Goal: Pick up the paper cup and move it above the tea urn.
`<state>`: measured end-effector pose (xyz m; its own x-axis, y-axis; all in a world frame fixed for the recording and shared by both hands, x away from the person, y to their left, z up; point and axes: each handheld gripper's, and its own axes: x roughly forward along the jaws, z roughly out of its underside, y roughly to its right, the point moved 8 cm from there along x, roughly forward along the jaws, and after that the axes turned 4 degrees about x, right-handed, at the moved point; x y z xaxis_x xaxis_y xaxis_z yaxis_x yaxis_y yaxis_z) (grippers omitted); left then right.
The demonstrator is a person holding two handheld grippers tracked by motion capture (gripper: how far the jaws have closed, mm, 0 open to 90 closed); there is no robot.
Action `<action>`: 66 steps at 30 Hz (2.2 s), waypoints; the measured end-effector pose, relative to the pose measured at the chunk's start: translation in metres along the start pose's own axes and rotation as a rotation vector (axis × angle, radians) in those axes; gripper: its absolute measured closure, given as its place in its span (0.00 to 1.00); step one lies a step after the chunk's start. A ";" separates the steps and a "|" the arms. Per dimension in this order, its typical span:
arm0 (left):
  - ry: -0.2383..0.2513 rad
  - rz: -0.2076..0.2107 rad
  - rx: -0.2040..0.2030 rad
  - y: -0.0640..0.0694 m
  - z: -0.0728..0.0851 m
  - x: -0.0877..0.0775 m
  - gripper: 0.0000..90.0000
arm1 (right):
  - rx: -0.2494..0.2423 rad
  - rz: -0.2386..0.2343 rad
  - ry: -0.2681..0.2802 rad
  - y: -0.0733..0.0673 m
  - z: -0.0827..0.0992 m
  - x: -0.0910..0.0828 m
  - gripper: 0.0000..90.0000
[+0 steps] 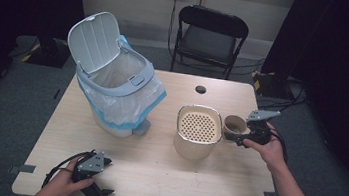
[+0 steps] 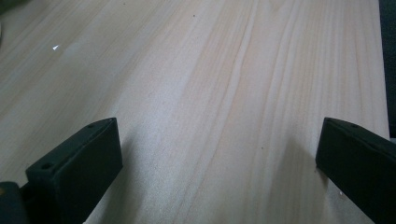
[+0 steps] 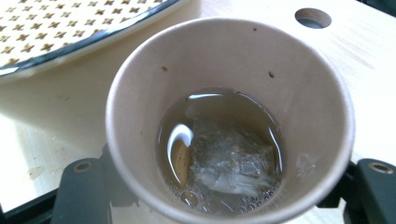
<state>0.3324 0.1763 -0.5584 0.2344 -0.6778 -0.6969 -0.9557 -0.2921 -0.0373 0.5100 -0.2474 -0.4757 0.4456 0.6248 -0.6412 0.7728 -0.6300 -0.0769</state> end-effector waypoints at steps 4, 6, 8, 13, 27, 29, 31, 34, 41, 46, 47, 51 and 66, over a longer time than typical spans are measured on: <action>-0.003 0.000 -0.002 0.000 0.000 0.000 0.00 | -0.006 -0.001 -0.003 0.004 -0.007 0.002 0.32; 0.000 0.000 0.000 0.000 0.000 0.000 0.00 | -0.016 0.004 -0.014 0.006 -0.010 0.003 0.32; -0.005 0.000 -0.002 0.000 0.001 0.000 0.00 | -0.020 0.005 -0.016 0.007 -0.013 0.004 0.32; -0.005 0.001 -0.003 0.000 0.001 0.000 0.00 | -0.039 0.005 -0.003 0.011 -0.029 0.008 0.32; -0.001 0.001 -0.003 0.000 0.000 0.000 0.00 | -0.050 0.023 0.007 0.026 -0.054 0.010 0.32; -0.001 0.001 -0.003 0.000 0.000 0.000 0.00 | -0.050 0.026 0.013 0.028 -0.057 0.010 0.32; -0.005 0.000 -0.003 0.000 0.000 0.000 0.00 | -0.051 0.031 0.014 0.029 -0.060 0.010 0.32; -0.003 0.001 -0.003 0.000 0.000 0.000 0.00 | -0.059 0.036 0.014 0.029 -0.065 0.012 0.32; -0.003 0.000 -0.004 0.000 0.000 0.000 0.00 | -0.079 0.048 0.025 0.029 -0.080 0.011 0.33; 0.002 0.000 0.000 0.000 0.000 0.000 0.00 | -0.102 0.062 0.037 0.025 -0.090 0.010 0.33; 0.001 0.000 -0.002 0.000 0.000 0.000 0.00 | -0.106 0.067 0.041 0.025 -0.092 0.010 0.33; 0.002 0.000 0.000 0.000 0.000 0.000 0.00 | -0.115 0.069 0.041 0.022 -0.097 0.008 0.33; -0.002 0.000 -0.002 0.000 0.000 0.000 0.00 | -0.241 0.149 0.062 0.009 -0.108 0.003 0.33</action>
<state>0.3323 0.1764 -0.5586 0.2339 -0.6765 -0.6983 -0.9553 -0.2933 -0.0359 0.5669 -0.2013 -0.3956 0.5833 0.5655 -0.5831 0.7787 -0.5936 0.2032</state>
